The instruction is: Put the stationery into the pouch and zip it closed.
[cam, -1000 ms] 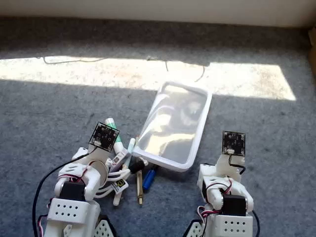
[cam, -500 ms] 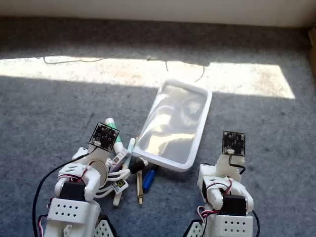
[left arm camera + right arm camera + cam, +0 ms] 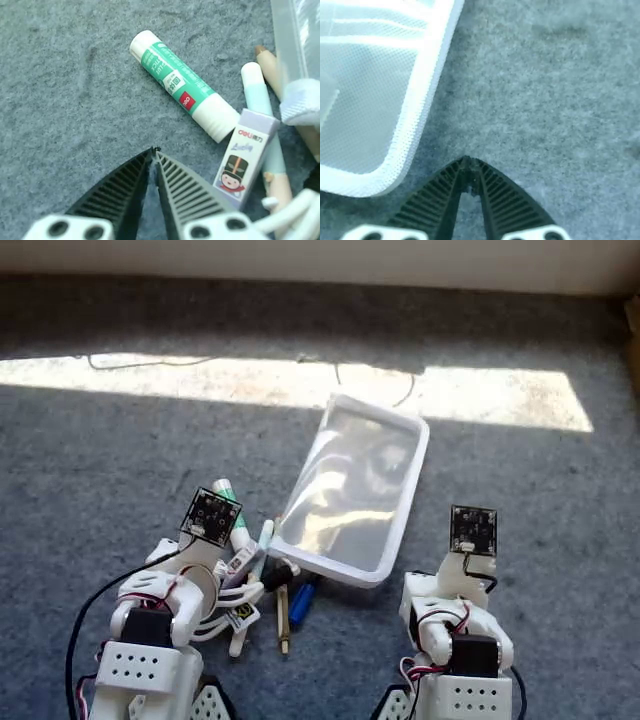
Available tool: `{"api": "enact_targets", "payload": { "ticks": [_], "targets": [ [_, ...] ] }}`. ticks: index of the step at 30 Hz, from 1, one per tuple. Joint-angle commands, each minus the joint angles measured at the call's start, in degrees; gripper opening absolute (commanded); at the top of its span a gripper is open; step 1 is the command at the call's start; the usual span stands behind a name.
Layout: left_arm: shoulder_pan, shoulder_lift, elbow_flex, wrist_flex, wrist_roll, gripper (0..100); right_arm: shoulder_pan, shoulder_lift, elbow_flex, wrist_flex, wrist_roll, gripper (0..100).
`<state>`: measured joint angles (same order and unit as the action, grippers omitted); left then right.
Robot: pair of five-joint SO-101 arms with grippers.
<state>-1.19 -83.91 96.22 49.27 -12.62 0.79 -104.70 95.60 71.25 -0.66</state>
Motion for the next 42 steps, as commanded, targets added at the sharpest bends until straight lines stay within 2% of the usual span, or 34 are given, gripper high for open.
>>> {"api": "enact_targets", "payload": {
  "ticks": [1,23,31,37,42],
  "targets": [
    [-0.4,-0.75,1.45,0.18,0.44,1,0.66,-0.48,6.02,0.48,-0.18,0.5],
    [-0.57,-0.75,0.31,0.18,0.44,1,0.31,-0.48,6.02,0.48,-0.18,0.5],
    [-12.18,-0.75,-5.23,0.18,0.44,1,0.57,-0.48,5.67,0.48,-0.18,0.5],
    [-16.48,-0.75,-5.41,0.44,0.44,1,2.59,-0.57,1.27,0.22,-0.53,0.5],
    [-16.48,-0.75,-5.05,0.53,0.53,1,2.59,-0.4,-8.31,0.66,-0.62,0.5]
  ]
}}
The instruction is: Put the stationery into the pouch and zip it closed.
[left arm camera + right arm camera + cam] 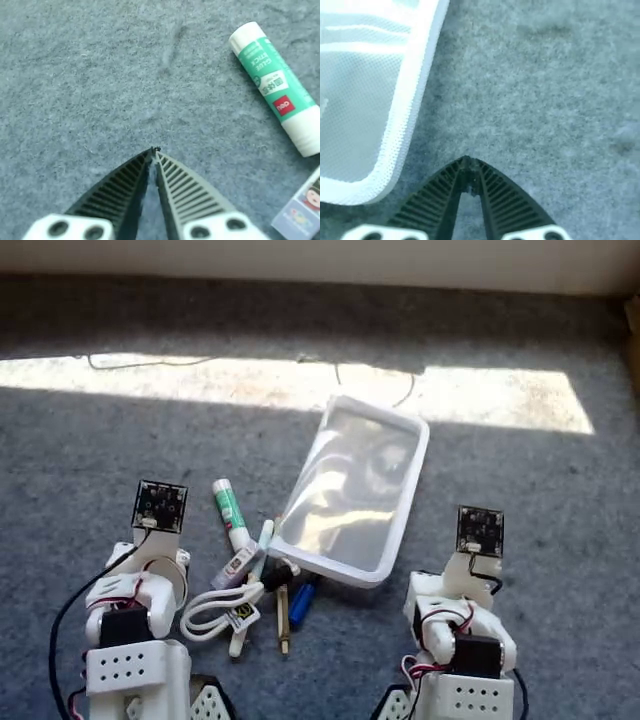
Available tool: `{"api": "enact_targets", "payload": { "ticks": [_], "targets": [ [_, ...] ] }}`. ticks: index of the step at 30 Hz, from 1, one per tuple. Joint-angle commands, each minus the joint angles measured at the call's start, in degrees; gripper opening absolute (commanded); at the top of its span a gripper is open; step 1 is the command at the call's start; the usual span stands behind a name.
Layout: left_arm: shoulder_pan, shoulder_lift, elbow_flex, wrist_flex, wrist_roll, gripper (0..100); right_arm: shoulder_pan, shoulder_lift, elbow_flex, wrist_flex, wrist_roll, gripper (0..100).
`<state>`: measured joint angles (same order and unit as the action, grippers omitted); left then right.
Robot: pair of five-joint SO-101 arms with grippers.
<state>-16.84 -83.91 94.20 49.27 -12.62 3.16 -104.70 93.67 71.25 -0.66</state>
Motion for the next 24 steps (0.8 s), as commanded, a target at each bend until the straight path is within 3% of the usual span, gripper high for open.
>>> {"api": "enact_targets", "payload": {
  "ticks": [1,7,24],
  "targets": [
    [-0.92,-0.75,-3.03,0.53,0.53,1,0.22,-0.4,-8.48,0.75,-1.41,0.5],
    [-0.92,-0.75,-2.95,0.53,0.53,1,-0.04,-0.22,-18.77,0.84,-6.95,0.5],
    [-1.01,-0.75,-2.33,0.44,0.53,1,-12.53,-0.13,-28.97,6.9,-11.52,0.5]
  ]
}}
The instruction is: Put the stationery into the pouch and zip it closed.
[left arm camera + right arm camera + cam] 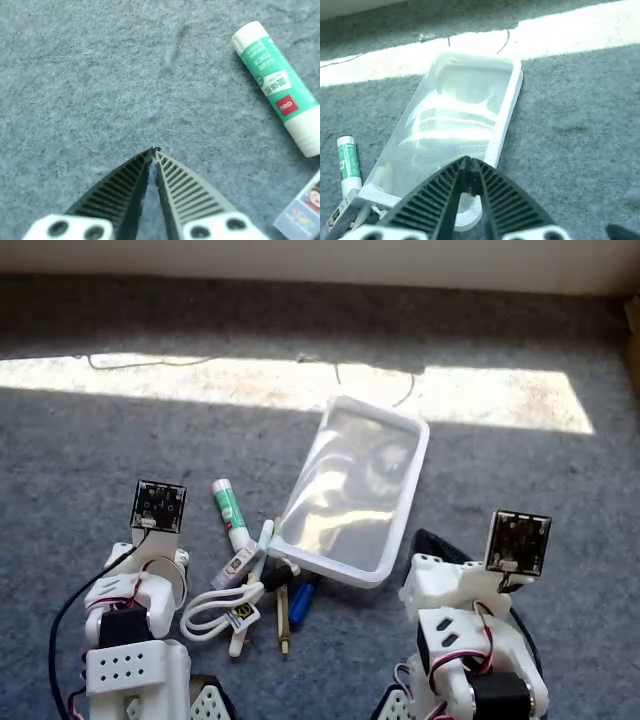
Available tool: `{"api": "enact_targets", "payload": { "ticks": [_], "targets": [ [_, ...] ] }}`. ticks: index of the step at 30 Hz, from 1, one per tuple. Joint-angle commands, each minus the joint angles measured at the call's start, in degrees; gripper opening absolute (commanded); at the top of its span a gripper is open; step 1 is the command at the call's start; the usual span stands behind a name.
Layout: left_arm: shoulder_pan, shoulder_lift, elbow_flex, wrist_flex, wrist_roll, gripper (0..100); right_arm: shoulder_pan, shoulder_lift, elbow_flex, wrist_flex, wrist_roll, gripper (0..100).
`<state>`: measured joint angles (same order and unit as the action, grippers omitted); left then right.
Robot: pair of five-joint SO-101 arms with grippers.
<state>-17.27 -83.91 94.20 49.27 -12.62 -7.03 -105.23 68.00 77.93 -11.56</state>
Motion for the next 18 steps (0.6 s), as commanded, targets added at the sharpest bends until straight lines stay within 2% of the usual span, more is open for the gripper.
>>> {"api": "enact_targets", "payload": {
  "ticks": [1,7,10,18],
  "targets": [
    [-0.57,-0.75,-2.33,0.44,0.53,1,-2.95,0.57,-3.3,0.22,-0.62,0.5],
    [-0.57,-0.75,-2.24,0.44,0.53,1,-8.75,10.77,-5.67,0.13,-0.7,0.5],
    [-0.57,-0.75,-2.24,0.44,0.53,1,-12.53,19.3,-10.33,-0.22,-4.04,0.9],
    [-0.66,-0.75,-2.24,0.44,0.53,1,-28.0,37.58,-18.95,-0.48,-8.44,2.3]
  ]
}}
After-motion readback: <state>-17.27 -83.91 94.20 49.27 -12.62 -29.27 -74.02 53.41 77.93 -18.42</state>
